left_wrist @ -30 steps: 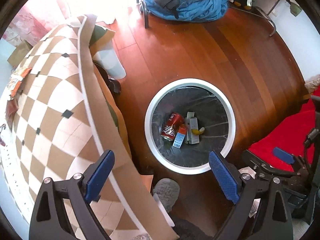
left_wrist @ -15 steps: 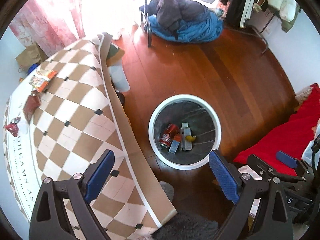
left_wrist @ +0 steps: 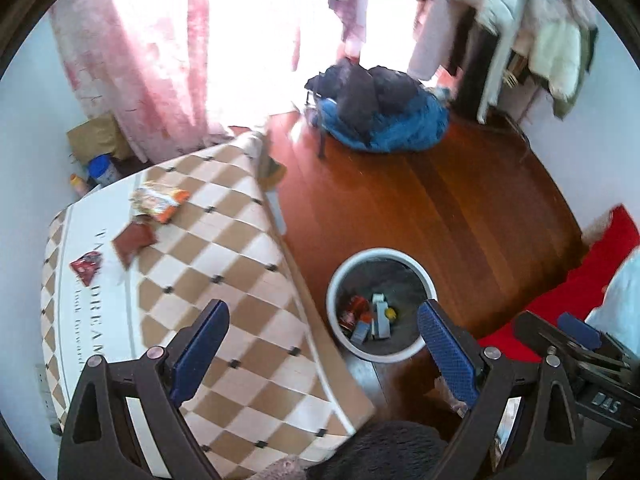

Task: Collect trash
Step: 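Move both open tools back toward the table, then grasp the red wrapper with left tool while right tool grasps orange snack bag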

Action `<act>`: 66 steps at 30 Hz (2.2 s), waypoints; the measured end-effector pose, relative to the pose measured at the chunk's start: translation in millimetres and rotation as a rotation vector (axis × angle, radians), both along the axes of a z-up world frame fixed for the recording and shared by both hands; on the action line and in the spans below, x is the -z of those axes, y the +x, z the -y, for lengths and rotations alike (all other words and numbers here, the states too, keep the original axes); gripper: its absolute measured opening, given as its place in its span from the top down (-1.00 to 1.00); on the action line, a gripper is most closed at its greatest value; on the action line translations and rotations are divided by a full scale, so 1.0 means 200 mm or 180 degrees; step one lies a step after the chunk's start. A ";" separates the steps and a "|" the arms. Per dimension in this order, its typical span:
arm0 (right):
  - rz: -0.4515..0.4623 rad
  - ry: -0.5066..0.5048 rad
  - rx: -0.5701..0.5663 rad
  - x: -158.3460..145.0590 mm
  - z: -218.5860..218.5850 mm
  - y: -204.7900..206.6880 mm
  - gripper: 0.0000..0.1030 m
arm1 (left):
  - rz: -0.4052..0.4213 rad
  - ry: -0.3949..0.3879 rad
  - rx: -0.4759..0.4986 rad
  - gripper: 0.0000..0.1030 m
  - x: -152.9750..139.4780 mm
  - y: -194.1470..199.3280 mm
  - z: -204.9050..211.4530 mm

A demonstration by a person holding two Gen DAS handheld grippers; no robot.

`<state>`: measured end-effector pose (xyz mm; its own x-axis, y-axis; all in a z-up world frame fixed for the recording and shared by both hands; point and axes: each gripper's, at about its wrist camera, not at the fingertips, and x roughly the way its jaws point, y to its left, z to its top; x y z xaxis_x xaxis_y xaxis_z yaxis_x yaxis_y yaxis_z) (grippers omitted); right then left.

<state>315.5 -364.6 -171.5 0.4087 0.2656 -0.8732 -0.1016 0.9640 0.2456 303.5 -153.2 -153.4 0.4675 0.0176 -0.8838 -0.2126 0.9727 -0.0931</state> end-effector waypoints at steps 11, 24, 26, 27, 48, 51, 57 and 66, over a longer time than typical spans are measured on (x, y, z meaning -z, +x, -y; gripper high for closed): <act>-0.0484 0.0280 -0.0998 0.30 -1.26 0.18 -1.00 | -0.0153 0.0415 -0.1178 -0.87 0.18 -0.27 -1.05; -0.0404 -0.1095 -0.2284 0.81 -2.51 0.73 -1.00 | -0.0727 0.0025 -0.1835 -0.85 0.86 -0.17 -1.85; -0.0359 -0.1234 -0.2416 0.88 -2.58 0.77 -1.00 | -0.0800 -0.0079 -0.1815 -0.85 0.95 -0.14 -1.87; -0.0371 -0.1275 -0.2476 0.91 -2.60 0.80 -1.00 | -0.0822 -0.0109 -0.1824 -0.85 0.98 -0.13 -1.88; -0.0296 -0.1066 -0.2180 0.96 -2.47 0.79 -0.13 | -0.0545 0.0272 -0.1646 0.54 0.90 -0.15 -1.80; -0.0270 -0.0982 -0.2083 0.91 -2.41 0.77 0.01 | -0.0516 0.0334 -0.1640 0.55 0.87 -0.14 -1.80; -0.0123 -0.0792 -0.2089 0.78 -2.32 0.69 0.70 | -0.0421 0.0456 -0.1647 0.57 0.77 -0.17 -1.78; 0.0168 -0.0374 -0.2156 0.51 -2.18 0.47 0.79 | -0.0189 0.0522 -0.1615 0.57 0.57 -0.29 -1.66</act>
